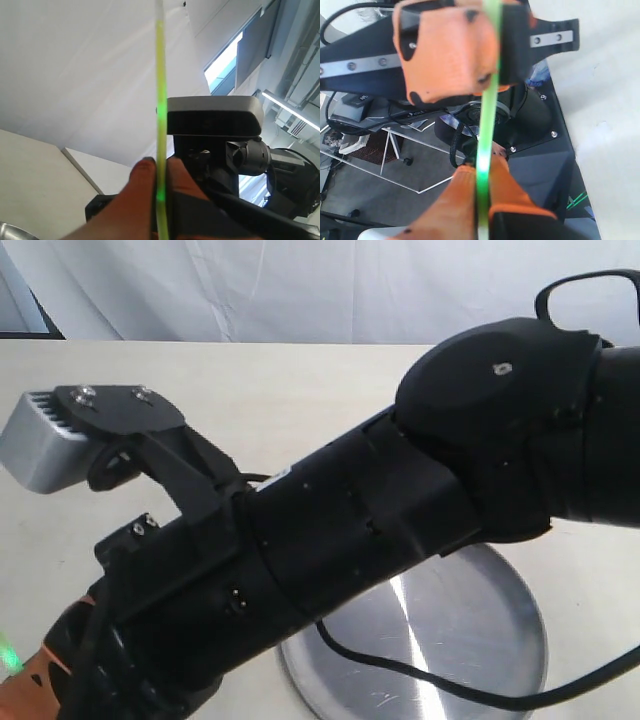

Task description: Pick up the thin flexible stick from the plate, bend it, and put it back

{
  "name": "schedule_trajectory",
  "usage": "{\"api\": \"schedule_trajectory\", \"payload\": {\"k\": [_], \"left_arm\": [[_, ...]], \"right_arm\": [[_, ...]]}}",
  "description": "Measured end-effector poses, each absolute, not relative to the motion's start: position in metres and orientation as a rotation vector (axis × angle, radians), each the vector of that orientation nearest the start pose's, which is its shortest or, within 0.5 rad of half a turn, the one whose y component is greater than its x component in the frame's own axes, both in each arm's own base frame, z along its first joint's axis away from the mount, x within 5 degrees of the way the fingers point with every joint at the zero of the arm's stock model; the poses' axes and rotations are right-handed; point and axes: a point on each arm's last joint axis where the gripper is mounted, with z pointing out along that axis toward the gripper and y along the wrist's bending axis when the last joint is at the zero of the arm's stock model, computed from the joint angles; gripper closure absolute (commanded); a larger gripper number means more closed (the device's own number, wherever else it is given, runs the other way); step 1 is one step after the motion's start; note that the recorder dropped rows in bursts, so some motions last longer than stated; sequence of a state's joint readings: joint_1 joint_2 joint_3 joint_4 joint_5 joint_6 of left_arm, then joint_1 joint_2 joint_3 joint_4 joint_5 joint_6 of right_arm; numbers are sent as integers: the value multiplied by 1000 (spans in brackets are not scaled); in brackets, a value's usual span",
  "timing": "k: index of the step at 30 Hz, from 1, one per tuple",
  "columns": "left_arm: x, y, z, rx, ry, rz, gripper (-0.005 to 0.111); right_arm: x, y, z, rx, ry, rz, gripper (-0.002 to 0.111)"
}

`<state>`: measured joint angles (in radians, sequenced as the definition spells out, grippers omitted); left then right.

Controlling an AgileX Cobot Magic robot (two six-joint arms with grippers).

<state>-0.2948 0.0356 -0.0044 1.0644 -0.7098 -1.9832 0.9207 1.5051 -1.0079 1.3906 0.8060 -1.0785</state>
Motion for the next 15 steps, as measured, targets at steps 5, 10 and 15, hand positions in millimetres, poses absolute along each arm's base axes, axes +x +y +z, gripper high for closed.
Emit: {"api": "schedule_trajectory", "payload": {"k": [5,10,15], "left_arm": [[19,-60,240,123,1341,-1497,107],[19,-61,239,145,1358,-1470,107],[19,-62,235,187,1389,-1422,107]], "right_arm": [[137,287,291,-1261,2002,1470,109],[138,287,290,-1274,2001,1448,109],[138,286,289,-1301,1999,1417,109]]}}
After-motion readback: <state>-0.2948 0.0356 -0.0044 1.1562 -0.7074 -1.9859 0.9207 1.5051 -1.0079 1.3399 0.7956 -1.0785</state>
